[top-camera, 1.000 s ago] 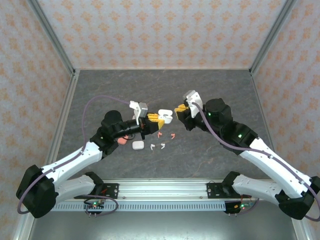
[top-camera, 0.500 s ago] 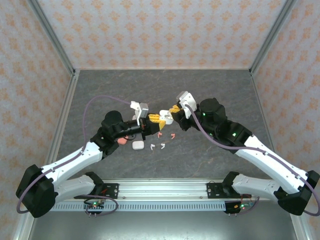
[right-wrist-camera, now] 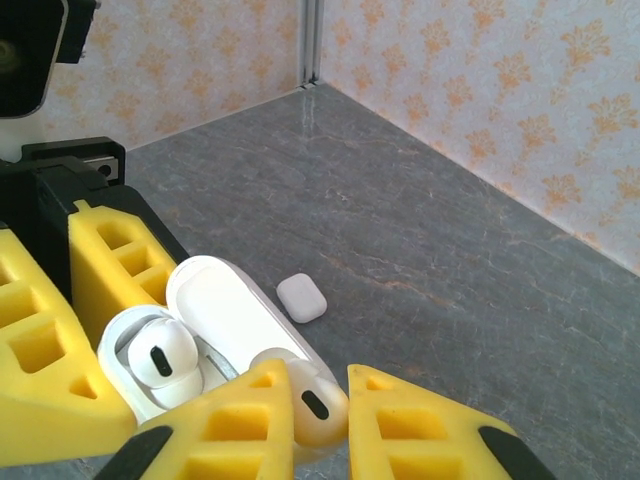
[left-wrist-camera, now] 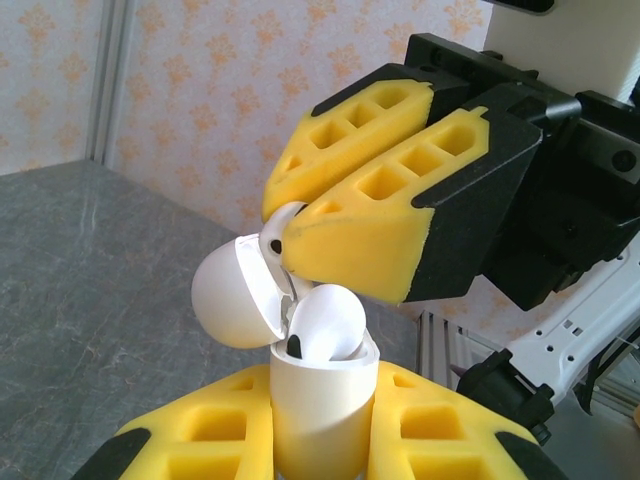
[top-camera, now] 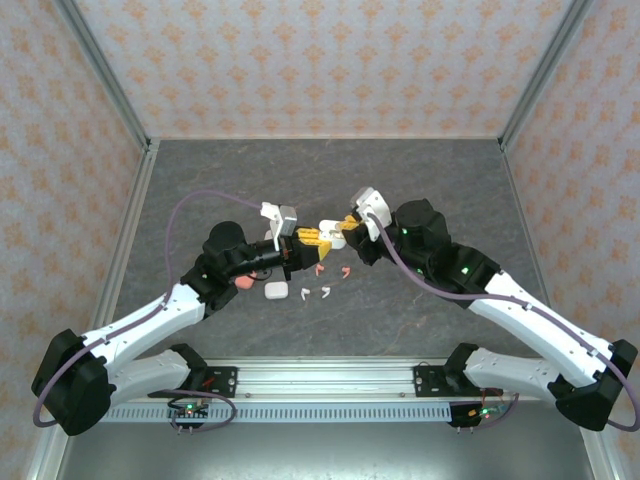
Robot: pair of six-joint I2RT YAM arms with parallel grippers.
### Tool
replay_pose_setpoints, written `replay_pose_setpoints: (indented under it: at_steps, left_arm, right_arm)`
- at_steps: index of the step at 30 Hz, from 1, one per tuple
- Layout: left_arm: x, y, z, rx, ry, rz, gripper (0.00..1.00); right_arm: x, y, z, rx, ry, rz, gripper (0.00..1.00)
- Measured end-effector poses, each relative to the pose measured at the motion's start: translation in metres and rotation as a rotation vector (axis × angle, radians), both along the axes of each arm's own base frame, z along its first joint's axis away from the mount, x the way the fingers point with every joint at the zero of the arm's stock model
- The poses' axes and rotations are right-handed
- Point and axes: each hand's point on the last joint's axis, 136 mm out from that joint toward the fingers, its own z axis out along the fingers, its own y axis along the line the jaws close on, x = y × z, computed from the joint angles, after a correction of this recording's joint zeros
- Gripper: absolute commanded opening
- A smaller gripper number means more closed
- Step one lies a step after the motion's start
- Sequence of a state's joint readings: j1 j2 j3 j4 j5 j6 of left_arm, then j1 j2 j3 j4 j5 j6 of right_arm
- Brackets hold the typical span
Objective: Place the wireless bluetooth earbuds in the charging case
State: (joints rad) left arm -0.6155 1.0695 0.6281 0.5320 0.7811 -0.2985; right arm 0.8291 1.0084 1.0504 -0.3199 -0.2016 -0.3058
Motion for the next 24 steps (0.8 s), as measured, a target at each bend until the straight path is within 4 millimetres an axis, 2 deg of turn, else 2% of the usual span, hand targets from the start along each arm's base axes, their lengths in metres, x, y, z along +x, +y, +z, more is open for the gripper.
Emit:
replay_pose_setpoints:
  at_steps: [17, 24]
  left_arm:
    - [-0.003, -0.001, 0.004, -0.007, -0.010, -0.008, 0.00]
    - [-0.004, 0.000, 0.005, -0.009, -0.013, -0.009, 0.00]
  right_arm:
    - [-0.014, 0.003, -0.001, 0.069, 0.044, 0.045, 0.16]
    - [-0.015, 0.004, 0.000, 0.084, 0.056, 0.051, 0.22]
